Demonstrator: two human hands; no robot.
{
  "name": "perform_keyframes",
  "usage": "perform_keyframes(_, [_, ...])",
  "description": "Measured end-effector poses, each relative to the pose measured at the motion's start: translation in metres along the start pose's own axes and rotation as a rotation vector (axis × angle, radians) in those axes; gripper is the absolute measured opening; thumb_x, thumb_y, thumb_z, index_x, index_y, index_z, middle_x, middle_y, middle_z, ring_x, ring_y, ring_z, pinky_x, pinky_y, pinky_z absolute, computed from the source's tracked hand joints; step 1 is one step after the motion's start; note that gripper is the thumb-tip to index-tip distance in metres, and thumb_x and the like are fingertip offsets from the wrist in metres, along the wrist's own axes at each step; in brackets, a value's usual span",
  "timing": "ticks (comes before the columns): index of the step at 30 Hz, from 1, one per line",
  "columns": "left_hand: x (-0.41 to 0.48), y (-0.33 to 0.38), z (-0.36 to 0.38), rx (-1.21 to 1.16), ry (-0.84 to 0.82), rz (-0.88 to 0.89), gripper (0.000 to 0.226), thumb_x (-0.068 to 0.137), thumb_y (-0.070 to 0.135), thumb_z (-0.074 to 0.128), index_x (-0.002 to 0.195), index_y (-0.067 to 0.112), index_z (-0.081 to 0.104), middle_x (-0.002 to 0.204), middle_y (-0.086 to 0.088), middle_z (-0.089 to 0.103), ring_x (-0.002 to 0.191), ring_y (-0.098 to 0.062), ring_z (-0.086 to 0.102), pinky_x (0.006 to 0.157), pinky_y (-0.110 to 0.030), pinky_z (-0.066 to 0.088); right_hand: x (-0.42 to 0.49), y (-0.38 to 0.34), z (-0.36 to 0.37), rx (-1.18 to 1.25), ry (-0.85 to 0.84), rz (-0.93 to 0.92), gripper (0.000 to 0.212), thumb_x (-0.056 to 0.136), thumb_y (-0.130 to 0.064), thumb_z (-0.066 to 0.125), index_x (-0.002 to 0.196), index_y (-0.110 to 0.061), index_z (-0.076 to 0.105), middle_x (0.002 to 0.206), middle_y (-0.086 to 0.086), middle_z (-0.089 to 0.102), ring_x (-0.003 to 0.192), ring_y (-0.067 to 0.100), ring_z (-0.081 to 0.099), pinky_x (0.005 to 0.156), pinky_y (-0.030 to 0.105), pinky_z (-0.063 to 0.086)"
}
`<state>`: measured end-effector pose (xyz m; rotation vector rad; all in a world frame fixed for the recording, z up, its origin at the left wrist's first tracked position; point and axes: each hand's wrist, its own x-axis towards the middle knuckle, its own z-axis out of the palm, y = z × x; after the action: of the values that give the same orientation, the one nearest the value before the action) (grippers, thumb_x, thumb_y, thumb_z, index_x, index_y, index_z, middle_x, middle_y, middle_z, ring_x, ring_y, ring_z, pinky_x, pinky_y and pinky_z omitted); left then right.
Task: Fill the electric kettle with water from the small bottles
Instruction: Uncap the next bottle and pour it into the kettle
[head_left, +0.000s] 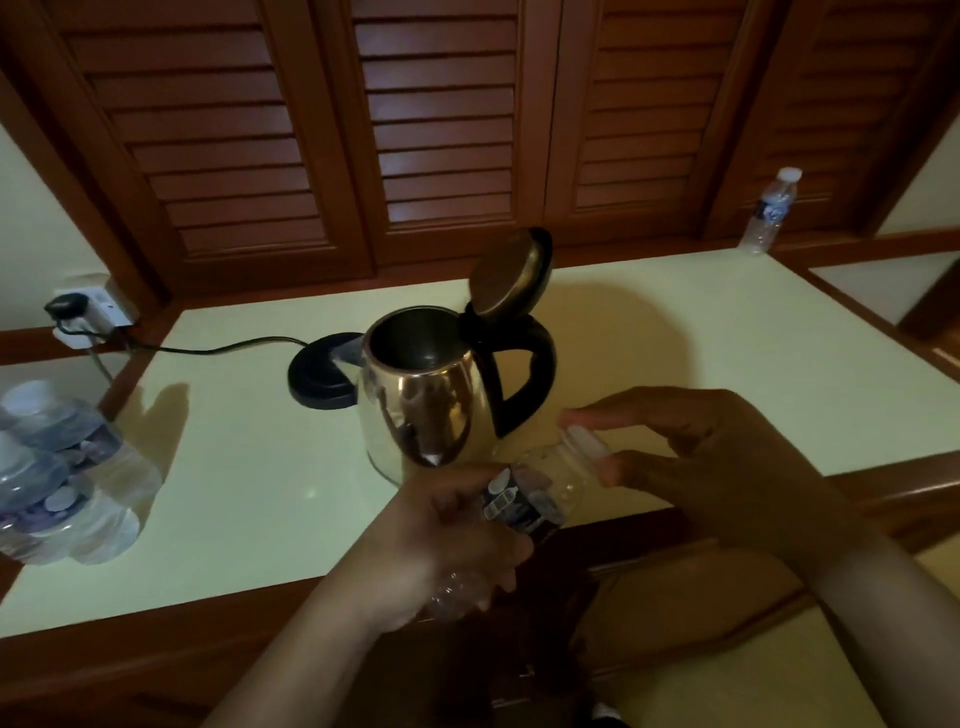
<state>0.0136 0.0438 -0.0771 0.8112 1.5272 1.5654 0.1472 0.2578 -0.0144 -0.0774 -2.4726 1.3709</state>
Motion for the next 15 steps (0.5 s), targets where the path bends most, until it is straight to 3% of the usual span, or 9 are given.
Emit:
perform_keyframes(3, [0.027, -0.005, 0.02, -0.269, -0.115, -0.134, 0.036, 0.064, 0.017, 0.082, 0.097, 0.003, 0.08, 0.066, -0.024, 0.066, 0.044, -0.025, 0.062, 0.041, -0.021, 0.042, -0.004, 0.005, -0.029, -0.062, -0.015, 0.002, 0.038, 0.081, -0.035, 0.068, 0.118, -0.035, 0.073, 0.116, -0.026, 0.072, 0.114, -0.006, 0.065, 0.093, 0.007, 0.046])
perform_keyframes(6, [0.061, -0.01, 0.04, -0.451, -0.295, -0.217, 0.074, 0.065, 0.023, 0.091, 0.119, -0.019, 0.061, 0.086, -0.029, 0.066, 0.048, -0.026, 0.065, 0.039, -0.026, 0.038, -0.003, 0.015, -0.06, -0.199, -0.03, 0.008, 0.038, 0.081, -0.039, 0.065, 0.119, -0.044, 0.071, 0.116, -0.034, 0.069, 0.114, -0.012, 0.061, 0.096, 0.006, 0.043])
perform_keyframes(8, [0.088, -0.013, 0.056, -0.585, -0.441, -0.3, 0.081, 0.068, 0.025, 0.089, 0.13, -0.015, 0.054, 0.087, -0.028, 0.068, 0.048, -0.027, 0.068, 0.039, -0.025, 0.045, 0.002, 0.024, -0.083, -0.239, -0.035, 0.014, 0.037, 0.08, -0.041, 0.063, 0.116, -0.047, 0.07, 0.115, -0.039, 0.067, 0.114, -0.014, 0.059, 0.096, 0.004, 0.041])
perform_keyframes(12, [0.142, -0.007, 0.088, -0.709, -0.698, -0.353, 0.06, 0.081, 0.029, 0.079, 0.13, -0.001, 0.063, 0.092, -0.017, 0.076, 0.057, -0.024, 0.076, 0.042, -0.024, 0.053, 0.015, 0.047, -0.134, -0.322, -0.04, -0.026, 0.03, 0.084, -0.048, 0.065, 0.112, -0.045, 0.07, 0.113, -0.032, 0.07, 0.113, -0.012, 0.06, 0.096, 0.005, 0.042])
perform_keyframes(15, [0.18, 0.002, 0.111, -0.633, -0.733, -0.336, 0.059, 0.08, 0.031, 0.077, 0.128, -0.001, 0.065, 0.085, -0.016, 0.075, 0.057, -0.022, 0.074, 0.042, -0.025, 0.05, 0.022, 0.064, -0.17, -0.465, -0.026, -0.191, 0.016, 0.096, -0.049, 0.057, 0.1, -0.037, 0.067, 0.098, -0.018, 0.069, 0.097, 0.003, 0.065, 0.079, 0.009, 0.047])
